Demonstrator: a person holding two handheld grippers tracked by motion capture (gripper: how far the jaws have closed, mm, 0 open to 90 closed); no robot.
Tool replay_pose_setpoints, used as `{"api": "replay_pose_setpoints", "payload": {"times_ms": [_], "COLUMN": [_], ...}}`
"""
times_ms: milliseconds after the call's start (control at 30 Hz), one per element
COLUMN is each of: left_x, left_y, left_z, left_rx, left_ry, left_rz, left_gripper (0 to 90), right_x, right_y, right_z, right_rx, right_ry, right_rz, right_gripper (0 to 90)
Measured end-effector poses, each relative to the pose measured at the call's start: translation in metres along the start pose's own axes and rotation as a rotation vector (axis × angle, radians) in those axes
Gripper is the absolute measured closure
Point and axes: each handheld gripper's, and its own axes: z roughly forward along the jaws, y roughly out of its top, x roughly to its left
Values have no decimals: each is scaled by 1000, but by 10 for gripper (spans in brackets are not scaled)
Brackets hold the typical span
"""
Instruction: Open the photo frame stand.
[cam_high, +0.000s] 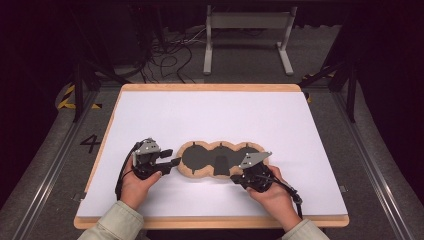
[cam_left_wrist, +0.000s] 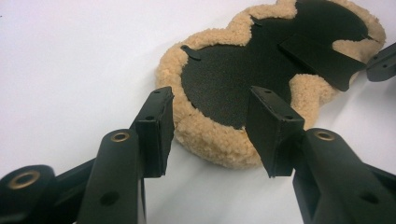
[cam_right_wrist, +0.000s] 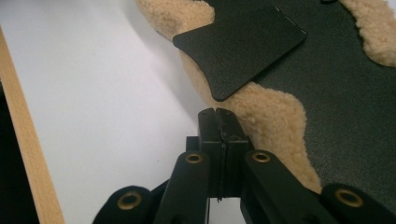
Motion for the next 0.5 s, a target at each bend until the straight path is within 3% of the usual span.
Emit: {"api": "replay_pose_setpoints", "payload": {"times_ms": [500], "left_x": [0], "left_y": [-1], "left_z": [0], "left_rx": [0], "left_ry": [-2], "left_rz": [-12], "left_gripper": [505], "right_x": [-3], "right_y": [1], "right_z": [1], "right_rx": [-36], "right_ry": [12], "right_rz": [26], "right_gripper": [900]}}
